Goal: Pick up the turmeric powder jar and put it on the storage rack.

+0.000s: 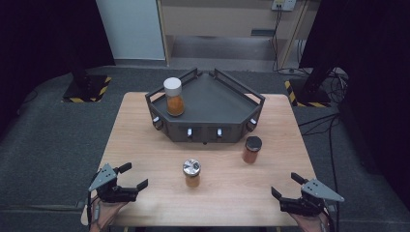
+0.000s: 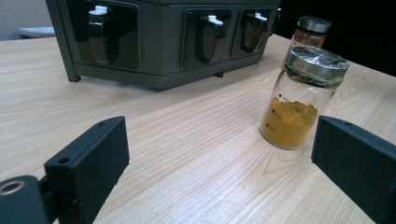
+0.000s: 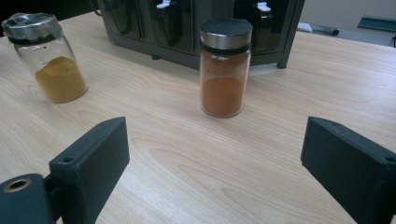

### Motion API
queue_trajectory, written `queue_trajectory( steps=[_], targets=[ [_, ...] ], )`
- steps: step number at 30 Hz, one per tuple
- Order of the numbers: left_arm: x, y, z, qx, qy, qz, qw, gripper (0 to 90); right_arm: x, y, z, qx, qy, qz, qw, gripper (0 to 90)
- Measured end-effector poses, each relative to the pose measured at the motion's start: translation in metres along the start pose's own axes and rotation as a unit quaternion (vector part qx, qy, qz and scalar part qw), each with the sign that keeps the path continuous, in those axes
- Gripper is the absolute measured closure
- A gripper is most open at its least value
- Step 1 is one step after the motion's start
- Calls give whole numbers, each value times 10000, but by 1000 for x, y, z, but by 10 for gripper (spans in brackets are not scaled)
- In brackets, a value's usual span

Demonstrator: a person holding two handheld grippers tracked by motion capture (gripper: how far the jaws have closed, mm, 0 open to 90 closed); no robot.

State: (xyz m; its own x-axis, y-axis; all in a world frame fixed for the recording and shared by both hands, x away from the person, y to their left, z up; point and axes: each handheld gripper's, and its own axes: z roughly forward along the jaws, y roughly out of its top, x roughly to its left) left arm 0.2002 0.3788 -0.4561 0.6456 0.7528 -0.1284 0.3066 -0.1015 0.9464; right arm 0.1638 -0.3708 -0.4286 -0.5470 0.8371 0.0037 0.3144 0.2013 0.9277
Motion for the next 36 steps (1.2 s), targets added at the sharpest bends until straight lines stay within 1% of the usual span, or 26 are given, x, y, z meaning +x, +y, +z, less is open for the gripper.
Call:
queue_trajectory(
  steps=[6,8,9,12,13,16,19,20,23,28,30,31,33,34,36],
  targets=[
    [0,0,1,25,-16,7,10000,32,-1,0,1,-6,16,35,10000,76],
    [0,1,2,44,-19,11,10000,32,-2,0,2,13,9,73,10000,76],
    [0,0,2,39,-11,8,10000,32,-1,0,1,-18,-8,97,10000,77],
    [1,0,1,28,-7,-15,10000,33,-1,1,0,-37,-17,73,10000,78],
    [1,0,1,25,-4,-22,10000,33,-2,1,1,-42,8,154,9999,79],
    [1,0,0,21,18,-35,10000,33,-3,3,1,-48,18,166,9998,80],
    [2,-1,-1,8,39,-69,10000,33,-3,7,2,-63,38,128,9999,80],
    [2,-1,-1,7,44,-68,10000,33,-3,8,3,-65,65,157,9998,80],
    [2,-1,-2,25,56,-61,10000,33,-2,13,7,-27,132,65,9999,81],
    [3,-1,-2,29,63,-69,10000,33,2,24,14,19,270,-17,9996,82],
    [3,-1,-3,22,68,-73,9999,33,3,26,15,24,289,-47,9996,83],
    [3,-1,-3,13,74,-81,9999,33,3,31,17,29,349,-96,9993,83],
    [3,-1,-3,20,81,-89,9999,33,3,32,18,19,389,-96,9992,83],
    [3,-1,-3,24,87,-88,9999,33,2,37,21,14,459,-99,9989,83],
    [3,-1,-3,26,88,-86,9999,33,4,41,24,17,502,-137,9986,83]
  ],
)
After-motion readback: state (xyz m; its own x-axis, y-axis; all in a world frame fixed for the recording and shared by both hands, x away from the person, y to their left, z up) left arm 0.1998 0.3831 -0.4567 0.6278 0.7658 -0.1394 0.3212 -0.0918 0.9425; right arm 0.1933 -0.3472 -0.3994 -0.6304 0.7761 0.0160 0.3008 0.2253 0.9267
